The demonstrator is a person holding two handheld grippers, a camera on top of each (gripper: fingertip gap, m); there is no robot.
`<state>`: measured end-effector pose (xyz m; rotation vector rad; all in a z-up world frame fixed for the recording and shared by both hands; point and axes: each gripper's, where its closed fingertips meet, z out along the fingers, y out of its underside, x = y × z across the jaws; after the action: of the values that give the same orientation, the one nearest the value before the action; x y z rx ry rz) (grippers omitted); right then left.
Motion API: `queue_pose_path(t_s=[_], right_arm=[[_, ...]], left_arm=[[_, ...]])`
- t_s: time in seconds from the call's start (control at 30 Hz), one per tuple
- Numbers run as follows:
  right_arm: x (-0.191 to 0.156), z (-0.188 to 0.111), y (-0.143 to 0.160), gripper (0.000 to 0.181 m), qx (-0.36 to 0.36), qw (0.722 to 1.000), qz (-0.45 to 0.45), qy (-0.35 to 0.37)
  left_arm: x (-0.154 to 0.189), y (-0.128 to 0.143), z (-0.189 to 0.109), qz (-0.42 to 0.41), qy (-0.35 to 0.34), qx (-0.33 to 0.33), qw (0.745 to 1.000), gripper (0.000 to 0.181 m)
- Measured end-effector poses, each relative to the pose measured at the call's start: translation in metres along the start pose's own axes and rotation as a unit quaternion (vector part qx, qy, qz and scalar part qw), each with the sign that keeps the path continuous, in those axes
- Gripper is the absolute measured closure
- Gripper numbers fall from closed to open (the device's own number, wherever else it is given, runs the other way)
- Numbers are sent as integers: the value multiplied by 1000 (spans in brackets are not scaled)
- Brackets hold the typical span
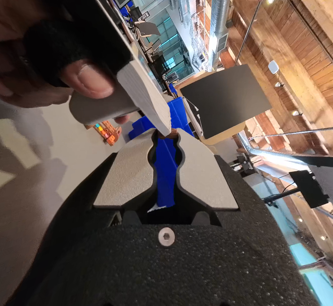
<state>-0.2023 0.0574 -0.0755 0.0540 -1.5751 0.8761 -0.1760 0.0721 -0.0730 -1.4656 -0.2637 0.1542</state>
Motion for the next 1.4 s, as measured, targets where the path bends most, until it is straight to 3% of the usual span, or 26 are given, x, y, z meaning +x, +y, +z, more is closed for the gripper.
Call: queue_pose_path(t_s=[0.47,0.7,1.07,1.4], right_arm=[[-8,-2,6,165,-9,998,58,-21],[-10,-3,7,165,-8,998,52,-23],[-26,1,16,166,-36,998,0,-45],[-30,0,12,166,-25,998,-20,-46]], left_arm=[[-1,6,1,-162,61,34,984,167],[1,7,0,-152,66,28,986,166],[-6,22,-6,-37,18,-43,998,166],[-3,24,-6,-40,30,-53,997,169]])
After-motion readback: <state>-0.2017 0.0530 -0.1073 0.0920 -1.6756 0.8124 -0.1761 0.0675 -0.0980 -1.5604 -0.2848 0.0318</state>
